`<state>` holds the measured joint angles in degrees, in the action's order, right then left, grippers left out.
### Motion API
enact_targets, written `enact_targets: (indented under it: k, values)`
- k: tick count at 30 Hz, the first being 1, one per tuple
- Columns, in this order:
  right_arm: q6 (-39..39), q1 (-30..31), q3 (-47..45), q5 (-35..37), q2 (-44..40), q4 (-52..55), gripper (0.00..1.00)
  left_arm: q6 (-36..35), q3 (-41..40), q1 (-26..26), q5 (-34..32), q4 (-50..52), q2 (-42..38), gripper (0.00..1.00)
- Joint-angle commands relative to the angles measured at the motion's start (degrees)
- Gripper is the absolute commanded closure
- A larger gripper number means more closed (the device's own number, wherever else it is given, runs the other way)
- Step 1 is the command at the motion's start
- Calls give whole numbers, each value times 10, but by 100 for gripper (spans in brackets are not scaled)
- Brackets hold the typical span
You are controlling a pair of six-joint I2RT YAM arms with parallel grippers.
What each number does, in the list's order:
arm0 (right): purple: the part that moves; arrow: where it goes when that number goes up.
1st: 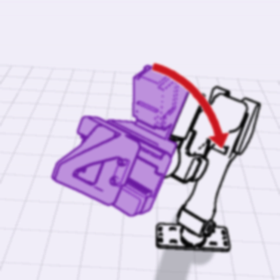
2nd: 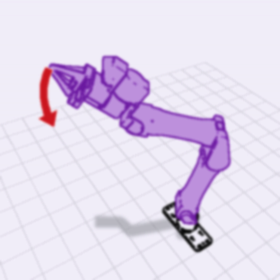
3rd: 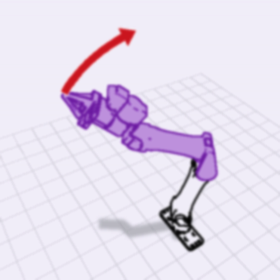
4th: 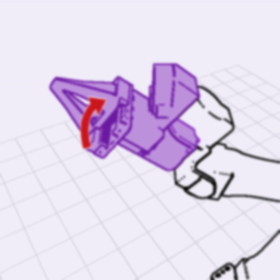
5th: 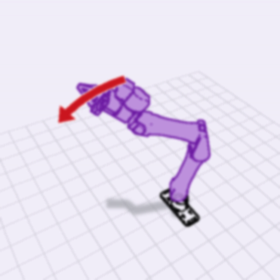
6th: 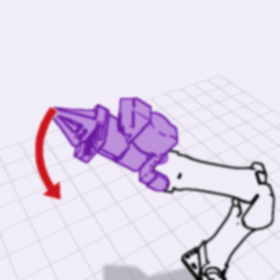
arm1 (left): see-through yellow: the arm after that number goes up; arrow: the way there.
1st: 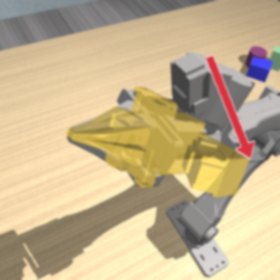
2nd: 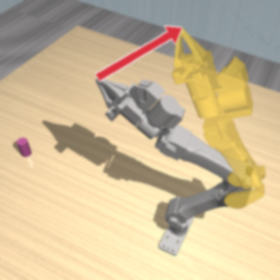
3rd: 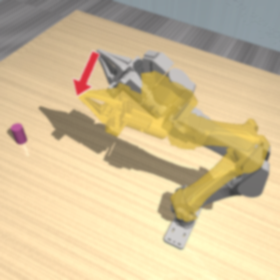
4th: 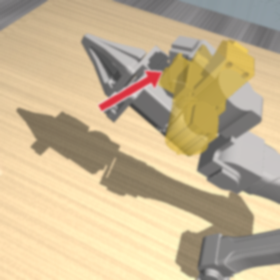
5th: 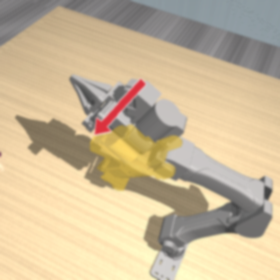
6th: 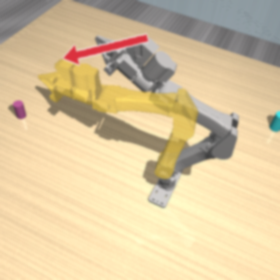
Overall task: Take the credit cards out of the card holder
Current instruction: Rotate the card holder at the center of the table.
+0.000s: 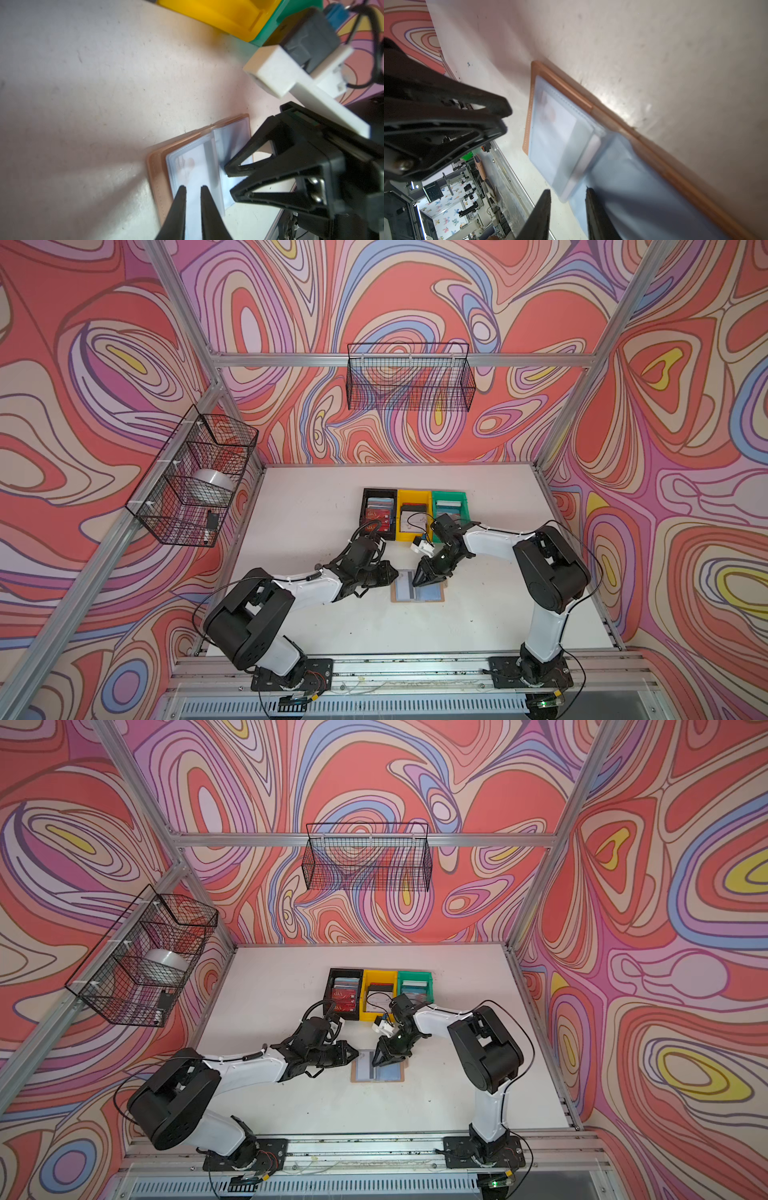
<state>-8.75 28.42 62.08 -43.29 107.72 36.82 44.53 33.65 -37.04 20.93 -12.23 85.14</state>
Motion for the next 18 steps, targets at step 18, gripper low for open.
enact_targets:
  k: [18]
  values:
    - [-8, -16, -12, 7, 37, 1, 78, 9, 8, 3, -1, 0, 51, 83]
